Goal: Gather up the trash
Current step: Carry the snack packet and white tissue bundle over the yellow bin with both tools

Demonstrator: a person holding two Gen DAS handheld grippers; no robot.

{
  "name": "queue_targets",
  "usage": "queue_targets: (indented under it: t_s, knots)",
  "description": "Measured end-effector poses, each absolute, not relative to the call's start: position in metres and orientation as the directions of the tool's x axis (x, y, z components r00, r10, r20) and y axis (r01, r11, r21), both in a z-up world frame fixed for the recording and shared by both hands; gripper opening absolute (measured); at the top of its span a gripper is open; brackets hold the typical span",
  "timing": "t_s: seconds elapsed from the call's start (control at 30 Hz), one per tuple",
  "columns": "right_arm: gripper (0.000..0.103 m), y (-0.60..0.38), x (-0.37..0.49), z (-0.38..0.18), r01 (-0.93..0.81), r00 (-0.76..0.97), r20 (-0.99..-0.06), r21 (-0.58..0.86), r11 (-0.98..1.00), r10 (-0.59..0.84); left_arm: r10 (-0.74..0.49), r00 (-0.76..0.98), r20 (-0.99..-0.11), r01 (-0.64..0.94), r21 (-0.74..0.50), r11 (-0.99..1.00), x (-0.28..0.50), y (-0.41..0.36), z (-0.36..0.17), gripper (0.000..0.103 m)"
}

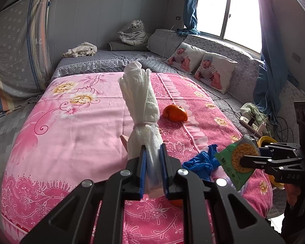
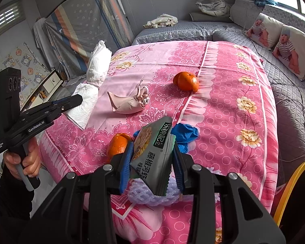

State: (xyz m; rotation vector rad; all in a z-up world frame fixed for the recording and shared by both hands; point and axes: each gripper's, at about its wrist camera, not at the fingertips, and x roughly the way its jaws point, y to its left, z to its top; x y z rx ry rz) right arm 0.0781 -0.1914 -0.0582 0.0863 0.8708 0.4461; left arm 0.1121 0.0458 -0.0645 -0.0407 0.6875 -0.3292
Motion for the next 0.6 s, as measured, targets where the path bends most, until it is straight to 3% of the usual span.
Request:
queue_targets:
  t_s: [0.6]
  knots:
    - [0.034, -0.222, 0.078, -0.057, -0.282, 0.596, -0.699, 0.278, 0.918, 0.395, -0.361, 0.709, -0.606, 0.351, -0.141, 0.926, 0.108, 0.016, -0.059, 0.012]
